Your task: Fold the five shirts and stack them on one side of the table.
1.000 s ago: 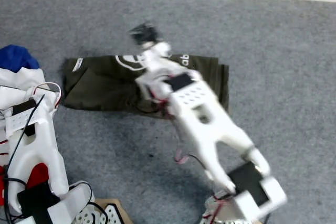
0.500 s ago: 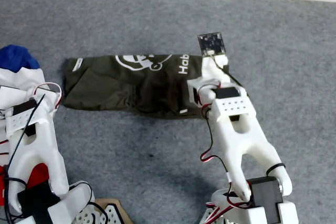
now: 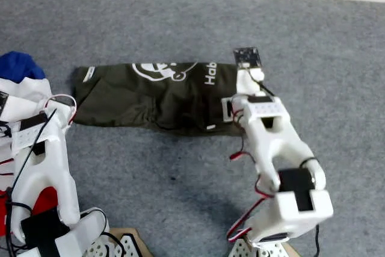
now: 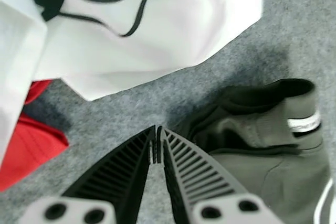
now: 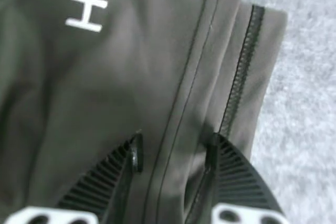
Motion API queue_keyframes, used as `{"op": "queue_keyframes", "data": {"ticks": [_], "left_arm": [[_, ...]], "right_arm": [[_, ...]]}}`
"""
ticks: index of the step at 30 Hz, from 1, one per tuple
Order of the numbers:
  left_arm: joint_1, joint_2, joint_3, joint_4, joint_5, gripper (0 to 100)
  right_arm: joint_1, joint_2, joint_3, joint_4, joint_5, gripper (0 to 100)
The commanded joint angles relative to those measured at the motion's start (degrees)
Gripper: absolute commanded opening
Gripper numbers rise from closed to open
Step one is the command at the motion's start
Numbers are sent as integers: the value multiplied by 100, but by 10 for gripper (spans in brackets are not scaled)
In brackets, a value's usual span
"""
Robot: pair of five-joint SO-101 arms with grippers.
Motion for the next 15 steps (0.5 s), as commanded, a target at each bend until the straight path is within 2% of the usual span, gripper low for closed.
{"op": "queue_keyframes", "data": {"ticks": [1,5,15], "left_arm": [[136,-215,40,-246,-62,38],[136,-224,189,-536,-62,38],[136,-224,198,-545,-62,38]], "right_arm": [[198,57,-505,-84,-70,162],[242,-92,-488,-84,-70,2],[462,-330,-479,119,-79,6]]}}
